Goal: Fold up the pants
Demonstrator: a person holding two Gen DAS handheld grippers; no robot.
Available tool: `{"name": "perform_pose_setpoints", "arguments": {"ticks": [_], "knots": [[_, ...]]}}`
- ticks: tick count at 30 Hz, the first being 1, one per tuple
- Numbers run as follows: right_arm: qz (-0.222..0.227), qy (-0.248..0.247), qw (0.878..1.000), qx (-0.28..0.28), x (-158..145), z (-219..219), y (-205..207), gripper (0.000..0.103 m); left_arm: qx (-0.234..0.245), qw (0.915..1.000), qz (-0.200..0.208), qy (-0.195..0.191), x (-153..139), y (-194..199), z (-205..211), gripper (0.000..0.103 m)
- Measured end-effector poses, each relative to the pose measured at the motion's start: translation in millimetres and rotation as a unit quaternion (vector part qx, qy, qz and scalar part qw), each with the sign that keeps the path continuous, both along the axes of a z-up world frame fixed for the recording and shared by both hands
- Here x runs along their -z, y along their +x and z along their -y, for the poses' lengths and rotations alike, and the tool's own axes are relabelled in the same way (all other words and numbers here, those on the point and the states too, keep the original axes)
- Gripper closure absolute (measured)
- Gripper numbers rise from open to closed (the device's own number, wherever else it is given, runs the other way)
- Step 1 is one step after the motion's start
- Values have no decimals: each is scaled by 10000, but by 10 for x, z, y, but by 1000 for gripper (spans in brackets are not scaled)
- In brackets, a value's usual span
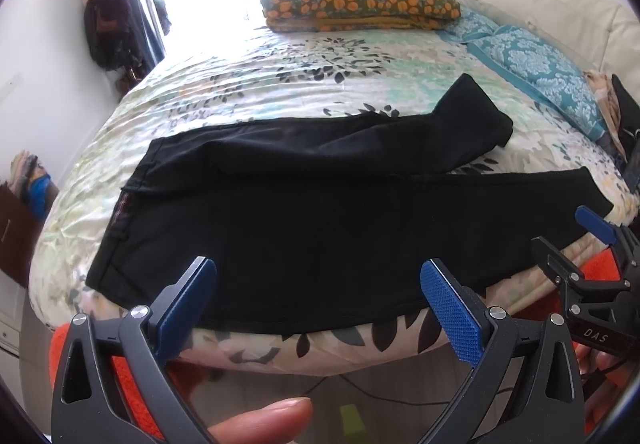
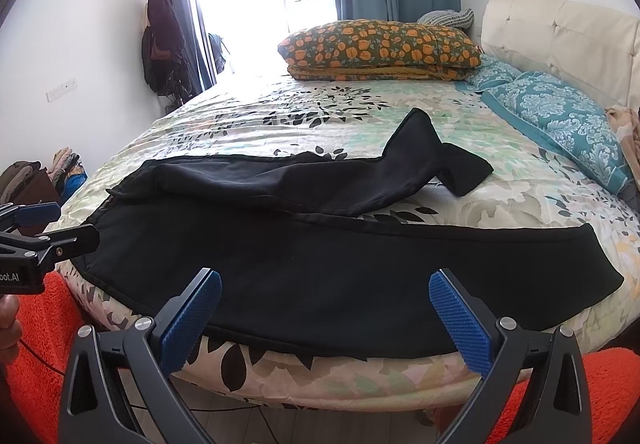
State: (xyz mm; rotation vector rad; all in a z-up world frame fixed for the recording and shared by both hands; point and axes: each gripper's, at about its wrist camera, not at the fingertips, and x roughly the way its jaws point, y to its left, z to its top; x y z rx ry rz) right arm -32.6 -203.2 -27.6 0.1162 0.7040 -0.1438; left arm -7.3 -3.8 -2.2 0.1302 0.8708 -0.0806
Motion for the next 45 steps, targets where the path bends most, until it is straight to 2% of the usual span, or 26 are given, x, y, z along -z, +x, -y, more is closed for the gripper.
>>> {"name": "perform_pose_setpoints", "arguments": {"ticks": [9,21,27,31,35,39,42,45], "knots": [[-64,21,10000,-9,32,-7,22,0,-25,10000,-51,-12,13,0,2,1],[-197,439,9987,169,101,150,55,0,-33,9999,-136,-57,33,50,-53,1],[-238,984,9939,447,43,606,145,0,-83,9998,-154,-53,42,154,-107,1],[-377,808,9947,507,-67,1089,324,0,-158,9998,-154,-33,56,267,-140,1],[-631,561,9954,444,-172,1764,714,0,-214,9996,-181,52,128,384,-131,1],[-1046,398,9919,595,-163,2569,1359,0,-249,9990,-358,100,263,534,-106,1],[-1467,643,9859,487,-3,3087,1974,0,-265,9984,-478,169,383,609,-63,1],[-2028,814,9754,293,304,3402,2586,0,-214,9975,-622,276,501,676,-21,1]]}}
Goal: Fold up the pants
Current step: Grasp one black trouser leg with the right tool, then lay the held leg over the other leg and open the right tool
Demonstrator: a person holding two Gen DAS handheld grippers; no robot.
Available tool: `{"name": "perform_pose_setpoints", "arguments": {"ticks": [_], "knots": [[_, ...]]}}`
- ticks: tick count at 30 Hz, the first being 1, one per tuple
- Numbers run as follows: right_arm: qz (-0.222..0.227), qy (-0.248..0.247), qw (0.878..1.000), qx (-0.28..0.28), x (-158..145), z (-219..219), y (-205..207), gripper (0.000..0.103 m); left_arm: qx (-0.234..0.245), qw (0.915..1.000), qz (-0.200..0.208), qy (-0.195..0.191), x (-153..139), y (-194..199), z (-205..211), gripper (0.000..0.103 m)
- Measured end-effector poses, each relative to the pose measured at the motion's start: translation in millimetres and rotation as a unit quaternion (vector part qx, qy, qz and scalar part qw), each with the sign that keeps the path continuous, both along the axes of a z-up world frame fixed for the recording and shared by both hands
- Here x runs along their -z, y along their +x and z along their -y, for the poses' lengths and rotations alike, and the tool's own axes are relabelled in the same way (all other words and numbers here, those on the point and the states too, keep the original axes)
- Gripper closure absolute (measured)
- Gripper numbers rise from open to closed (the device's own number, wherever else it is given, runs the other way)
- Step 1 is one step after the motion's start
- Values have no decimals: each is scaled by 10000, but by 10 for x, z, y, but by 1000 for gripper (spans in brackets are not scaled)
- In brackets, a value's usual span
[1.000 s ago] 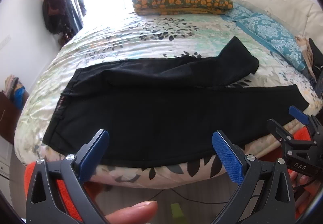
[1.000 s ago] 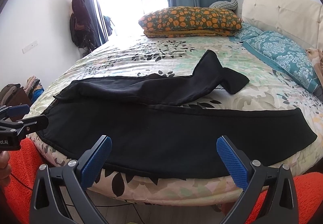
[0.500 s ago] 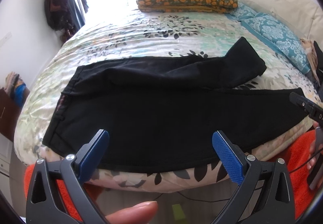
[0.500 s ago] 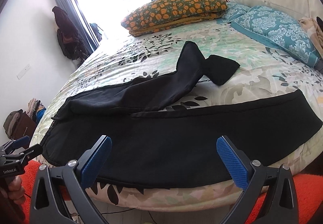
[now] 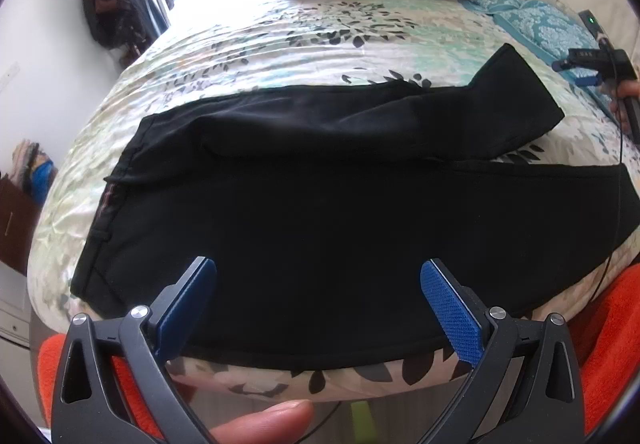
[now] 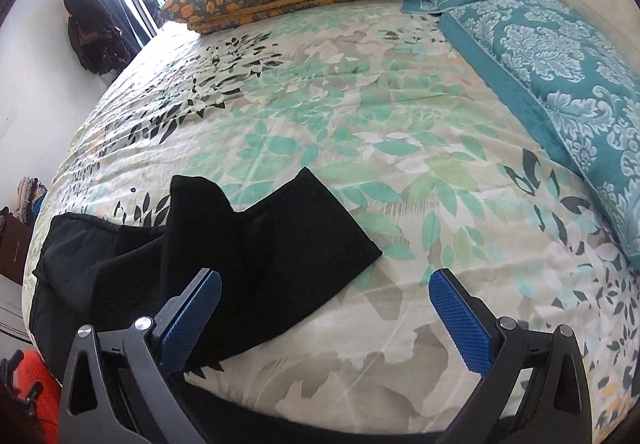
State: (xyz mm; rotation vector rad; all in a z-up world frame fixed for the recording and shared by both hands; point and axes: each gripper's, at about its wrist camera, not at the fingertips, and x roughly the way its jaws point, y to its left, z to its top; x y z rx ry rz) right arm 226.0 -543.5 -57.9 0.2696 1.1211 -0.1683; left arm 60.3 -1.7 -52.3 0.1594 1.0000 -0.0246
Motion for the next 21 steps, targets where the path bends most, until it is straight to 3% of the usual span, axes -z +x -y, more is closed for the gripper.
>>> {"name": "perform_pose_setpoints", "arguments": {"ticks": [7,9,10,11,12,13,15,18,21], "knots": [[-577,-20,9978,-339,690,-33,1036,8,-124,9996,-268,-2,111,403,-36,1],[-990,246,9936,-493,898,-40,1178,31,-216,9992,-324,-45,130,535,-68,1],[-1131,126,9916,-609,923,-75,1196,65,-227,9992,-336,-55,136,604,-87,1],[-1100,83,9911,-743,872,-102,1190,74,-216,9992,-335,-40,137,683,-100,1],[-1065,69,9906,-853,793,-122,1144,89,-214,9993,-319,11,140,772,-118,1],[-966,-96,9914,-883,675,-126,1074,95,-254,9992,-300,68,137,878,-145,1],[-561,-642,9931,-804,343,-121,838,95,-260,9993,-271,-16,108,1133,-198,1],[90,-1004,9934,-546,-179,-41,387,95,-142,9997,-183,-58,49,1569,-225,1],[654,-1252,9896,-264,-644,9,4,95,252,9980,-318,-477,16,2056,-178,1]]}}
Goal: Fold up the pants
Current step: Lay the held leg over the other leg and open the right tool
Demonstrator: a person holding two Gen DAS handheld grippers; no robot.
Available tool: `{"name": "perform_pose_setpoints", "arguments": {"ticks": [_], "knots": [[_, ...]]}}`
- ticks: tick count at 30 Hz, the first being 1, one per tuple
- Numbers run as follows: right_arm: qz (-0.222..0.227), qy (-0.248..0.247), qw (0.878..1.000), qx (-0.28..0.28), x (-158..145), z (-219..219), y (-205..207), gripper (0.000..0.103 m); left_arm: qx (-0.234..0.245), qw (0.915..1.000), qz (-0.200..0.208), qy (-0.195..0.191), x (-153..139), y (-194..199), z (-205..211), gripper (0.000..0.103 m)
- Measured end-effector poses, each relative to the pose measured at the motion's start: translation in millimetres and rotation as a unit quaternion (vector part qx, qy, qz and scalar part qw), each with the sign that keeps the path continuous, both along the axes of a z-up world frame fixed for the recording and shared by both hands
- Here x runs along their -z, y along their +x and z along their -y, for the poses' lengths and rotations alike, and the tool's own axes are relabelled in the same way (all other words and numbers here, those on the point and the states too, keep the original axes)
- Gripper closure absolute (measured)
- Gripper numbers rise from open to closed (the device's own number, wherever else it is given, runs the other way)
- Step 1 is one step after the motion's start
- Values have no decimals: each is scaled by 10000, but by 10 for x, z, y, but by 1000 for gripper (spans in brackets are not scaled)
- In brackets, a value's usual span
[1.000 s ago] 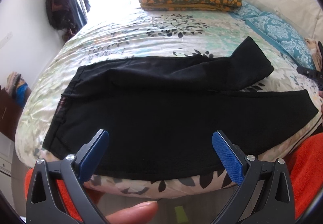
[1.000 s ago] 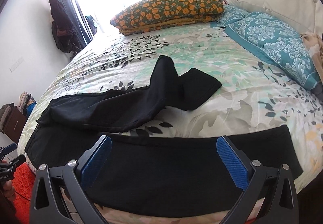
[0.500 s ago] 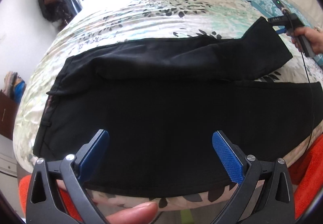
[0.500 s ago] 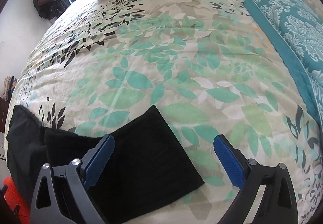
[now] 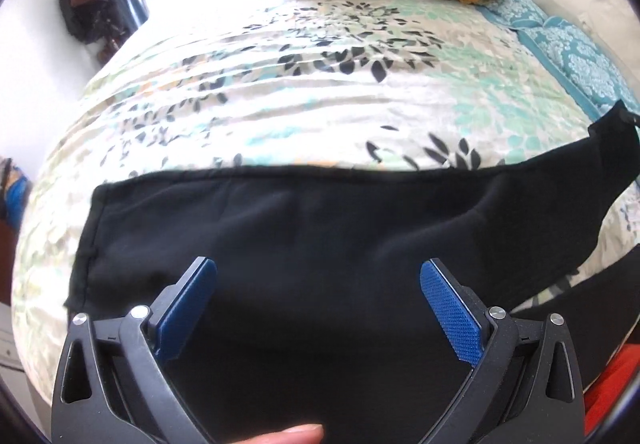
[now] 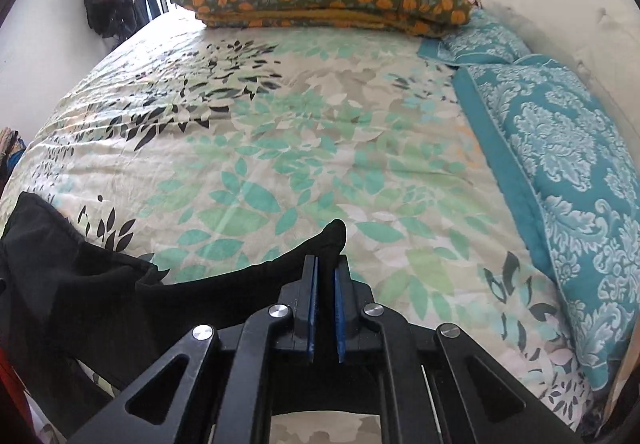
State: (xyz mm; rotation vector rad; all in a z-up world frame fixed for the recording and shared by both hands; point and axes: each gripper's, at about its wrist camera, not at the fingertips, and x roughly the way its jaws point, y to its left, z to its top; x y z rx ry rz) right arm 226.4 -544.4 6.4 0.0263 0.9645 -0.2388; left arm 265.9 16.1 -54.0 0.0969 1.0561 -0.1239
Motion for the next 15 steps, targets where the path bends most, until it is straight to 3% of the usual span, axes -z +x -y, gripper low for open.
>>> {"name": "perform_pose_setpoints", "arguments": {"ticks": [2,5,10,13,15], "knots": [[371,-32,9992,147,-281,21,-218,95,463,9984,-281,-157,68,305,113,1],[797,-273,9963,184,-634,-34,-488,95,982,9939,-498,7,236,591,296,1],[1138,-440,9922,243,-879,-114,-771,95,1179,9899,-723,308,564,887,559,2],[1227,-360,9913,302,-861,-101,-910,95,1714,9791,-718,830,772,910,800,2],[1224,-314,9914,325,-817,-102,-960,95,2050,9668,-535,1430,892,879,976,2]]}}
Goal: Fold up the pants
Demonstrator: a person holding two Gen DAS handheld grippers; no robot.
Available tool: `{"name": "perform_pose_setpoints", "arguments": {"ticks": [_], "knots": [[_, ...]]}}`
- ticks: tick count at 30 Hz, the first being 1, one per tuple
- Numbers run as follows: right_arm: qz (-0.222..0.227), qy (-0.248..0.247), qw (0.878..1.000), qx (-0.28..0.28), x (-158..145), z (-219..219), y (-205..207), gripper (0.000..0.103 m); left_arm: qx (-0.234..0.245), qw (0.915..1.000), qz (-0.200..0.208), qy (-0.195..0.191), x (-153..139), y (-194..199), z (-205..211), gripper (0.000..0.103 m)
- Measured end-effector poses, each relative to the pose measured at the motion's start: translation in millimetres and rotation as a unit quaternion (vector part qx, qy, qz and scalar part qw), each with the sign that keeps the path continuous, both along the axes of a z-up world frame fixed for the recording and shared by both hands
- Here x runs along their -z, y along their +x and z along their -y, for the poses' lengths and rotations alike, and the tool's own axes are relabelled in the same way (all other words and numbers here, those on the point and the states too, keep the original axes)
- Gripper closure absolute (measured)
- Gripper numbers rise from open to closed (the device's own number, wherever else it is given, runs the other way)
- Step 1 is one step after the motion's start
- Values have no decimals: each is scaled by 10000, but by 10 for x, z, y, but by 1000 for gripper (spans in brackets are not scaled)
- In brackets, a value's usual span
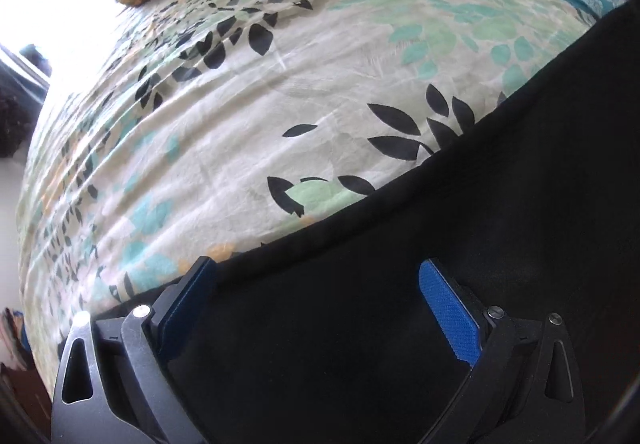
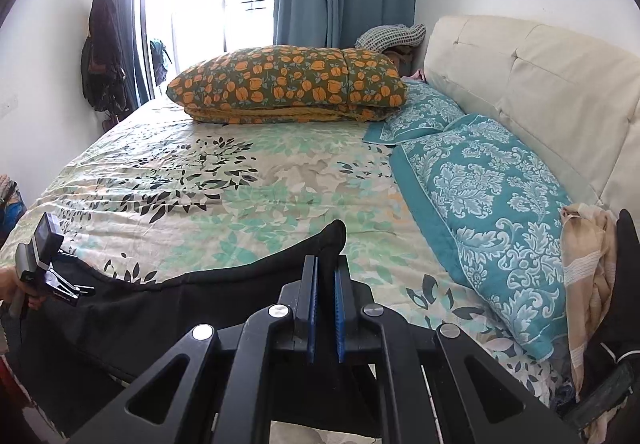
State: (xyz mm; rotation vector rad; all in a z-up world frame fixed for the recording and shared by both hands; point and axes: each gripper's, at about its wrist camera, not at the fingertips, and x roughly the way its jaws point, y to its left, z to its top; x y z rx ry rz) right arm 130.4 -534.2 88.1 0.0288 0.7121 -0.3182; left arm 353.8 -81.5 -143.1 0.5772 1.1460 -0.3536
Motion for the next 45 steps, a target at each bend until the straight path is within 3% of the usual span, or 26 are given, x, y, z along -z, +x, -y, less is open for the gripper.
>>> {"name": "perform_pose_setpoints", "arguments": {"ticks": [2,4,7,9,12,13,14,15,16,17,19,22,24,26,28,30,31,32,34,36,38,39,40,41,43,45], "knots": [[-16,64,10000,2,84,4,-43,95,334,9967,530,507,19,-46,123,2],[-25,165,9999,21,132,11,-77,95,818,9943,604,325,-34,-97,192,2],[100,179,9998,46,126,-13,-153,95,1381,9898,-353,54,72,-54,284,2],[216,202,9996,43,81,-37,-196,95,1613,9852,-531,222,188,-15,358,0],[219,175,9996,0,60,-97,-213,95,1014,9848,-1405,-89,266,268,306,2],[192,165,9997,-12,68,-113,-210,95,741,9849,-1544,-261,263,338,255,15],[155,166,9997,-21,88,-120,-207,95,678,9871,-1404,-365,218,360,233,27],[124,175,9998,-24,109,-118,-198,95,775,9885,-1209,-463,155,347,229,63],[119,186,9998,-15,129,-112,-196,95,830,9885,-1161,-496,119,325,231,82],[126,190,9997,12,149,-94,-193,95,861,9900,-1041,-417,97,295,237,91],[167,260,9995,104,175,-43,-160,95,733,9935,-769,-415,-1,275,201,95],[254,342,9987,264,242,89,7,95,-1,9961,-390,-790,-255,456,1,95],[246,277,9986,369,350,199,295,96,-543,9949,140,-841,-394,626,-101,93],[81,199,9987,465,546,310,708,95,-971,9909,643,-673,-430,748,-118,76],[-292,549,9959,658,832,491,1112,95,-1171,9910,435,-474,-361,829,-126,39],[-766,829,9880,1058,1129,687,1341,60,-1299,9891,507,-470,-432,737,-313,31],[-829,810,9857,1220,1216,743,1351,24,-1379,9870,648,-520,-498,700,-423,25],[-764,724,9856,1325,1257,759,1304,14,-1487,9845,716,-586,-567,644,-580,22],[-737,591,9874,1271,1295,683,1203,14,-1699,9803,734,-696,-636,580,-939,20],[-809,564,9902,988,1362,521,1146,13,-1701,9820,562,-607,-561,498,-1223,20],[-976,614,9911,670,1465,306,1139,13,-1672,9850,429,-7,-333,376,-1454,21],[-1051,659,9908,535,1509,182,1134,13,-1807,9810,418,578,-151,331,-1569,26],[-1083,738,9905,415,1550,79,1115,13,-2044,9715,392,1137,24,333,-1721,35],[-1109,838,9898,315,1587,-11,1087,13,-2380,9599,413,1423,132,350,-1915,35],[-1176,1004,9875,310,1640,-173,984,13,-3222,9396,626,970,41,334,-2329,15],[-1199,1225,9845,360,1637,-325,792,13,-3960,9138,626,650,-100,296,-2612,19]]}}
